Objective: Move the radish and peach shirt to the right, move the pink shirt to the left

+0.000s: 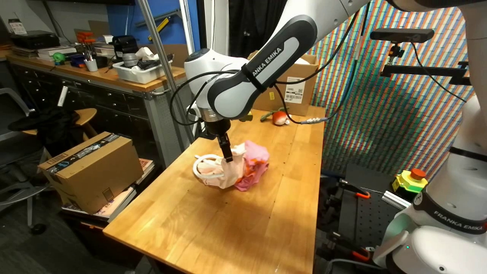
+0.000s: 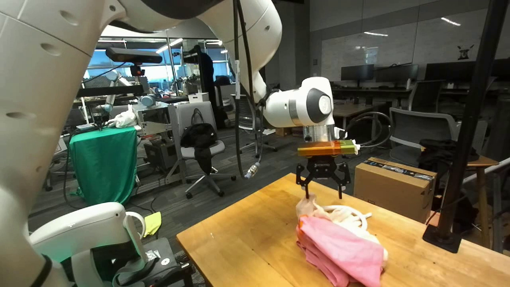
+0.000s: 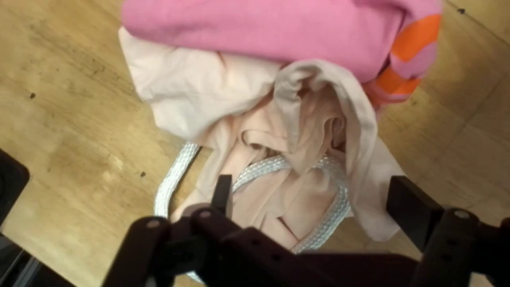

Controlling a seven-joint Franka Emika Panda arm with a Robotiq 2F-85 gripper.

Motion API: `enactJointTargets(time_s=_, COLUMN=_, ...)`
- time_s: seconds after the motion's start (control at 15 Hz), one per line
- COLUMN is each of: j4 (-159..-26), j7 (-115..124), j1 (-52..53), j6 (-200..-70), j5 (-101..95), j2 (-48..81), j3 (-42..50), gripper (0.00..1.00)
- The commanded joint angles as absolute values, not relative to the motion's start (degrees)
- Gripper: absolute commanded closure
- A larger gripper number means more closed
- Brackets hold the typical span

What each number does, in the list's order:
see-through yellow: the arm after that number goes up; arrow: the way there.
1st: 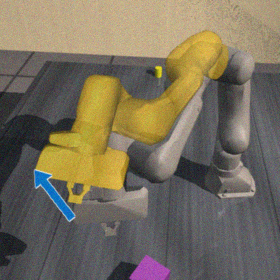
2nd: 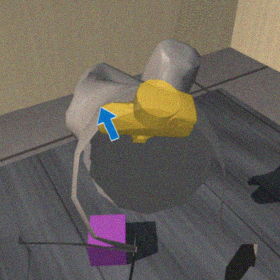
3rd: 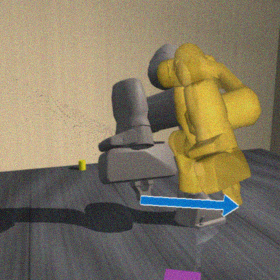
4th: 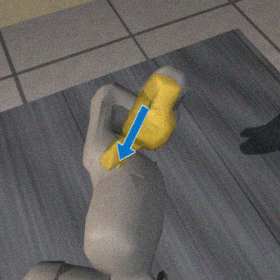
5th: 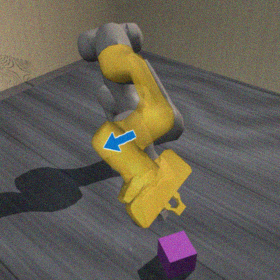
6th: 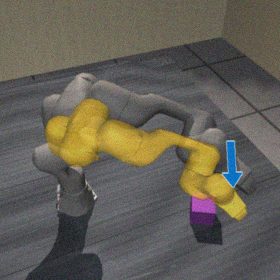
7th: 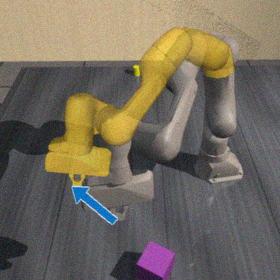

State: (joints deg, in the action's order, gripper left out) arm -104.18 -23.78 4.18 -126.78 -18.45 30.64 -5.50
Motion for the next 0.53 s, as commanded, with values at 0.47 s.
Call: enactJointTargets(time_s=0.47, j4=-103.4, j7=-27.3, j1=2.1, j6=-127.1, j5=-12.3, j2=32.4, j3=-8.0, gripper=0.00)
